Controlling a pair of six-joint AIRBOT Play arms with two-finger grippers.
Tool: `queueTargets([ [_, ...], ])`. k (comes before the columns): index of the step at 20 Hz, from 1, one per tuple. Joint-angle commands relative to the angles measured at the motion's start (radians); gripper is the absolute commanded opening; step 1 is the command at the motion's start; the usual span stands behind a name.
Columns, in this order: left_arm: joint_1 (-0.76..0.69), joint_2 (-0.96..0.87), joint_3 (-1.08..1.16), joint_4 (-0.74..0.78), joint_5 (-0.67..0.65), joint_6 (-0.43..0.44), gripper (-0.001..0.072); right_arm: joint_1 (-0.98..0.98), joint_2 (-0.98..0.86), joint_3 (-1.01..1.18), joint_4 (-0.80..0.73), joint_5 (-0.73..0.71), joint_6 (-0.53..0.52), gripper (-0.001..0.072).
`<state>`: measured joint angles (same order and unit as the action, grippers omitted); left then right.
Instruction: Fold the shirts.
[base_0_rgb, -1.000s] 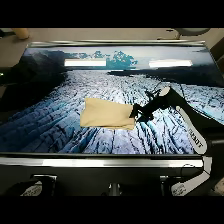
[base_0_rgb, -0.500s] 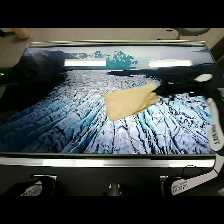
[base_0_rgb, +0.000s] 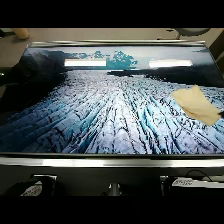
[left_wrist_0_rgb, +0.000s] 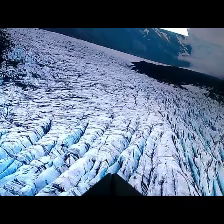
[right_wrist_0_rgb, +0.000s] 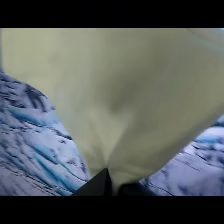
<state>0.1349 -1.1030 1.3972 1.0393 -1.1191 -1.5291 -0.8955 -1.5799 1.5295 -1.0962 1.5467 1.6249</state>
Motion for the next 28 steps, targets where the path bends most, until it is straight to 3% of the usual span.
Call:
queueTargets([
  [1,0.001,0.001,0.000,0.000,0.001,0.004,0.0029,-0.058,0.053,-0.129,-0.220,0.072,0.035,0.0021],
  [6,0.001,0.001,0.000,0.000,0.001,0.011,0.0029,-0.058,0.190,-0.476,-0.327,-0.045,0.056,0.0021],
  [16,0.001,0.000,0.000,0.000,0.001,0.015,0.0029,-0.058,0.229,-0.589,-0.476,-0.072,0.139,0.0023],
  [17,0.001,0.000,0.000,0.000,0.001,0.015,0.0029,-0.058,0.235,-0.589,-0.480,-0.076,0.149,0.0089],
  [19,0.001,0.000,0.000,0.000,0.002,0.015,0.0029,-0.058,0.249,-0.578,-0.479,-0.078,0.141,0.0594],
  [21,0.001,0.000,0.000,0.000,0.002,0.015,0.0029,-0.058,0.262,-0.496,-0.526,-0.049,0.113,0.0610],
  [24,-0.018,-0.011,0.014,0.041,0.037,0.053,0.0027,-0.036,0.262,-0.188,-0.520,-0.081,0.064,0.0605],
  [26,-0.106,-0.080,0.093,0.298,0.034,0.016,0.0026,0.084,0.262,0.036,-0.510,-0.184,0.004,0.0604],
  [28,-0.220,-0.201,0.198,0.670,-0.043,-0.096,0.0027,0.290,0.261,0.164,-0.504,-0.281,-0.007,0.0603],
])
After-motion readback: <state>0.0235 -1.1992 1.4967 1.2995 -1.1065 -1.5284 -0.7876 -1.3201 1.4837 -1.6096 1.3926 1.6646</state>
